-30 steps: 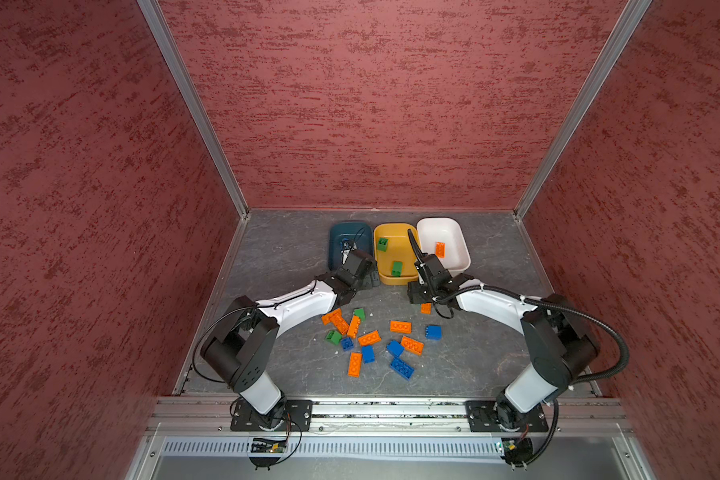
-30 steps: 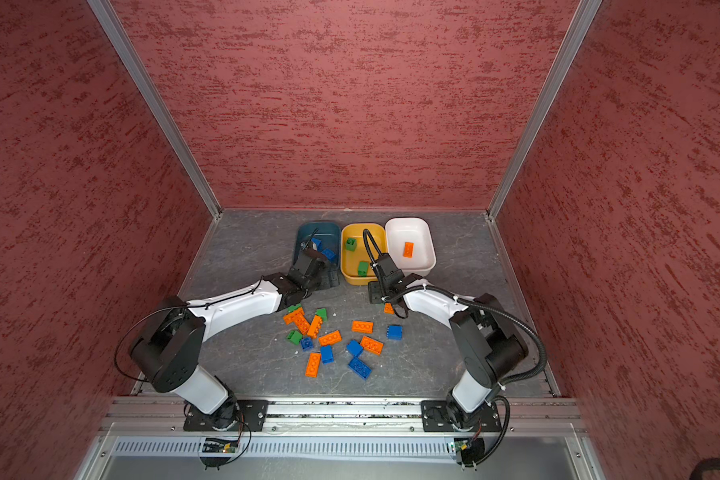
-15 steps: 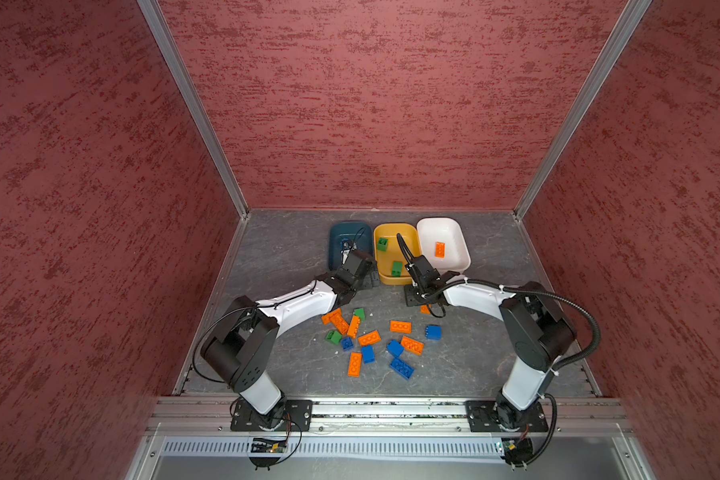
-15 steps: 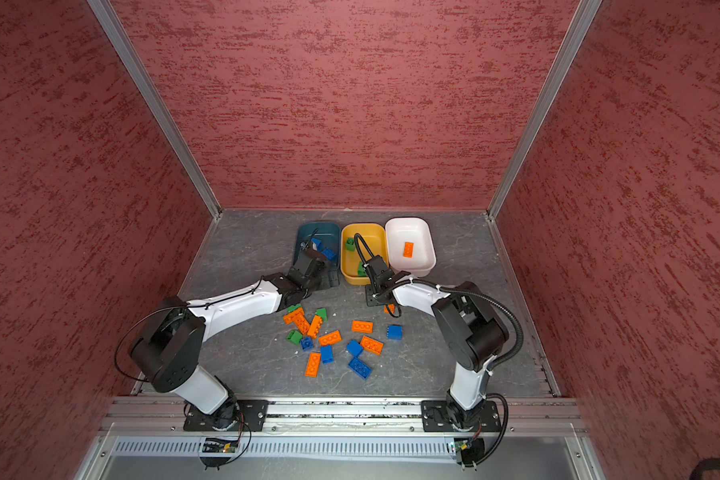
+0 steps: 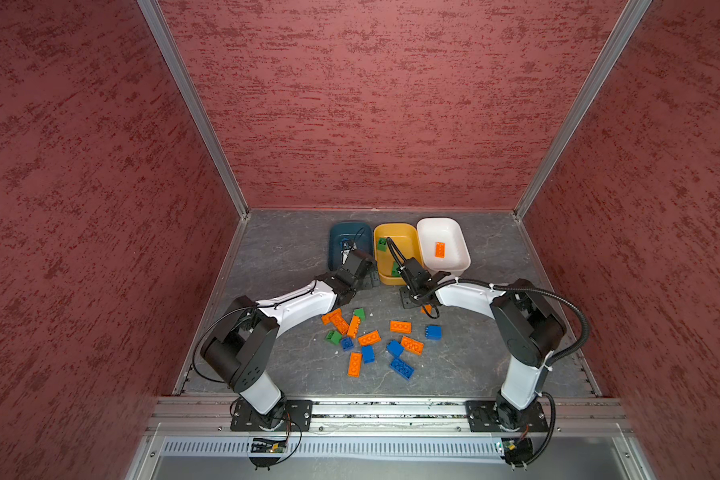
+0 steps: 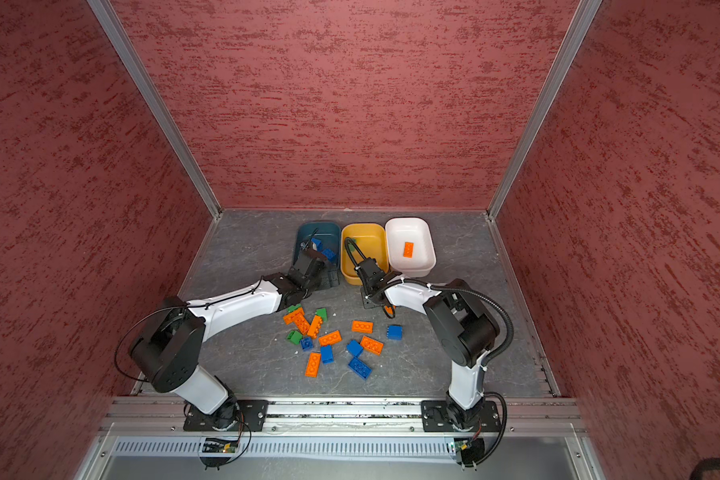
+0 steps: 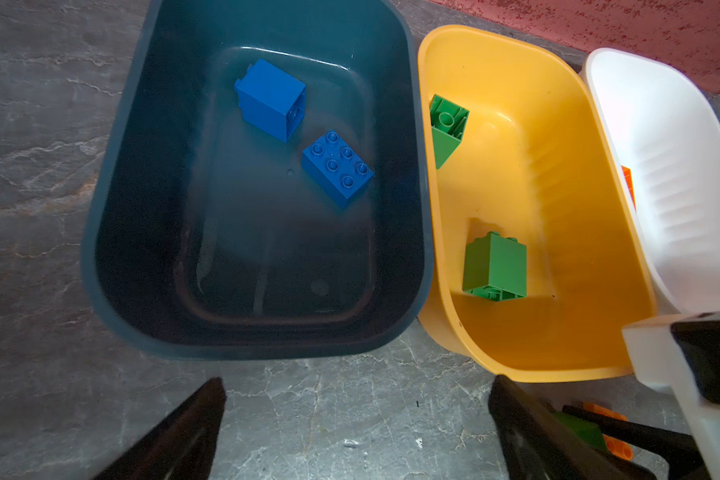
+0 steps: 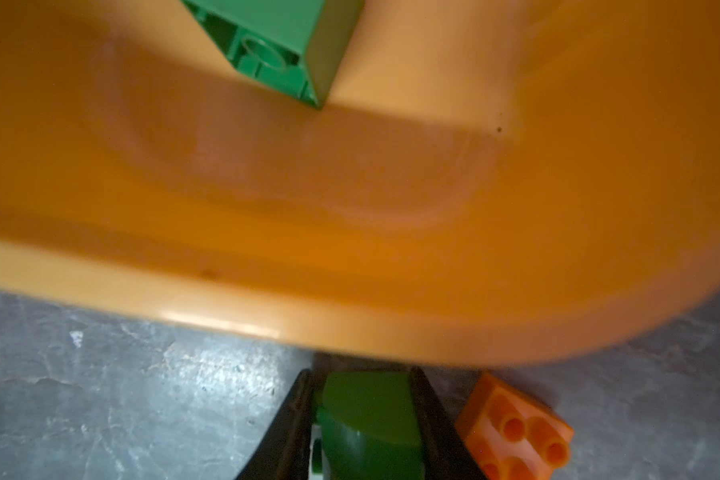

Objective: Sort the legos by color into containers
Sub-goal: 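Grasp another green brick from the pile with the right gripper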

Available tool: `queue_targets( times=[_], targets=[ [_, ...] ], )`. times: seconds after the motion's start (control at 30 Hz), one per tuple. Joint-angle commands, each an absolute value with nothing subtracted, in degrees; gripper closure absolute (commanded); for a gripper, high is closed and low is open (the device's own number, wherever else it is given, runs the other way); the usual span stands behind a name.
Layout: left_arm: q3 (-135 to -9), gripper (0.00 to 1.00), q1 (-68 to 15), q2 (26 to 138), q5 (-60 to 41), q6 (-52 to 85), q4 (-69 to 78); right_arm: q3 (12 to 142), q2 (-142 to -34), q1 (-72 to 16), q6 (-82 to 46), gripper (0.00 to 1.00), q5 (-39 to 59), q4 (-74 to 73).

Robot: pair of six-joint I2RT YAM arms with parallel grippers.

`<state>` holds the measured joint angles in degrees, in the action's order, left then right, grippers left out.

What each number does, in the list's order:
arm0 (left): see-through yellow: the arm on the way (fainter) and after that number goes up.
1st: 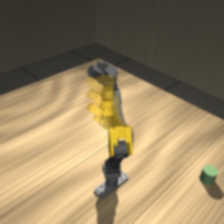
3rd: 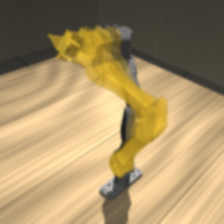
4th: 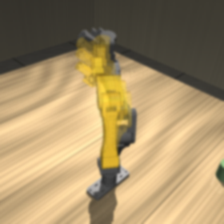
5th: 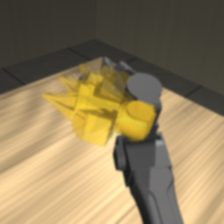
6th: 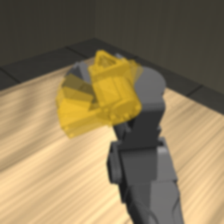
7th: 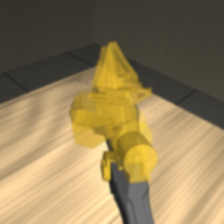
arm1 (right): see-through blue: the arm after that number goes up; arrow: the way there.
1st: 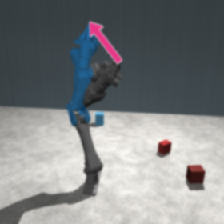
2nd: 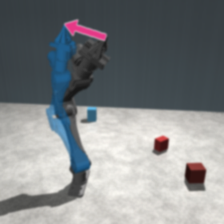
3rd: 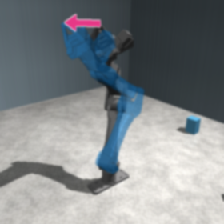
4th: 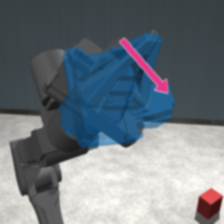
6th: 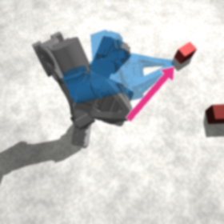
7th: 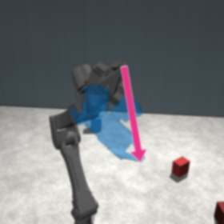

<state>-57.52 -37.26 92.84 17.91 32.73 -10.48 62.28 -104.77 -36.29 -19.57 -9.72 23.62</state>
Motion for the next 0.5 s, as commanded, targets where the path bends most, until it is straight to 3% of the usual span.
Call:
queue_targets(
  times=[0.0, 0.2, 0.47],
  targets=[
    [-57.99, 0.00, -37.26, 92.85, 17.79, 32.54, -11.25, 61.12, -98.48, -36.57, -15.67, 0.72, -9.49, 21.56],
    [-57.04, 0.01, -37.27, 90.53, 17.33, 31.73, -15.04, 60.29, -91.41, -36.50, -12.90, 0.72, -5.71, 12.12],
    [-53.48, 0.00, -37.20, 85.15, 15.35, 32.44, -19.35, 67.23, -100.07, -34.04, -16.80, 0.71, -8.50, 8.06]
  ],
)
